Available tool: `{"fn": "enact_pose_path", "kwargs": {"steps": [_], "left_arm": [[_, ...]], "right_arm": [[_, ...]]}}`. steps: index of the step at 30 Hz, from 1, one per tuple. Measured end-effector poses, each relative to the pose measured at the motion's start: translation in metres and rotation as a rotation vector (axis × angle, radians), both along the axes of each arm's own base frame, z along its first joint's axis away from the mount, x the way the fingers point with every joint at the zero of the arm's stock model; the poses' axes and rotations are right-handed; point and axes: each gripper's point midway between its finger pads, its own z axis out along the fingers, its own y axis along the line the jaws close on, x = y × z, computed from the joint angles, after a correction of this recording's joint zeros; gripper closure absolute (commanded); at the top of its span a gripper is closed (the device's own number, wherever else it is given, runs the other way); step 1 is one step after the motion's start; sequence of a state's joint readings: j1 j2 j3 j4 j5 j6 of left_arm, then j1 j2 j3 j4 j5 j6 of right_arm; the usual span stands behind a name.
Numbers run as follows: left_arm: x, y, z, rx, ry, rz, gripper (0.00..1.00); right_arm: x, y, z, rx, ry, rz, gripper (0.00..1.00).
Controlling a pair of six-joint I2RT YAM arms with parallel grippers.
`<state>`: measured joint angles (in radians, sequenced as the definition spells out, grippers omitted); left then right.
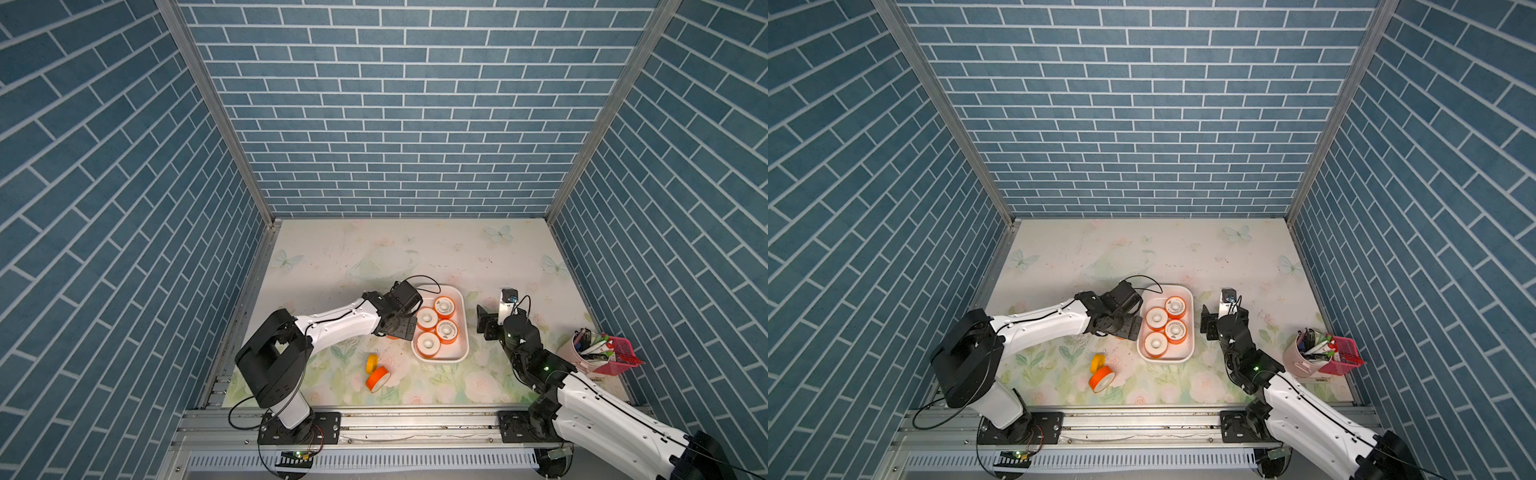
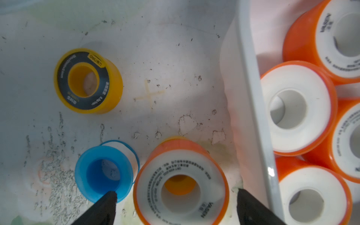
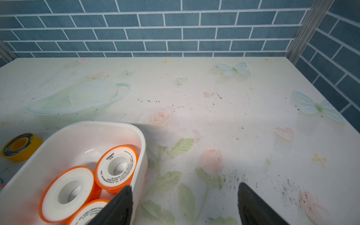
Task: Put the sealing tape into the storage box
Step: Place the sealing tape in the storage box, then pick up the sealing tape at the center of the board.
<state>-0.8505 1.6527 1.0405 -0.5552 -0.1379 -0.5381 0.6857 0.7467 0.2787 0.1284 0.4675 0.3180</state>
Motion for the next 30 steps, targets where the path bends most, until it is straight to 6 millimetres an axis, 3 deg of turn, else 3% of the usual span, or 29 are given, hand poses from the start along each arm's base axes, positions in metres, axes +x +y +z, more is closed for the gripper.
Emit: {"fn": "enact_pose_path", "kwargs": {"steps": [13,30], "left_arm": [[0.0023,-0.0026,-0.0094,0.02,0.017,0.0,0.17],[0.0034,-0.0018,-0.011,0.03,0.014,0.002,0.26]], "right_arm": [[0.0,0.0001,0.0001,0.0,-0.001,0.0,0.16],[0.0006,0.0001,0.0009,0.003,-0.004,-0.001,0.16]]}}
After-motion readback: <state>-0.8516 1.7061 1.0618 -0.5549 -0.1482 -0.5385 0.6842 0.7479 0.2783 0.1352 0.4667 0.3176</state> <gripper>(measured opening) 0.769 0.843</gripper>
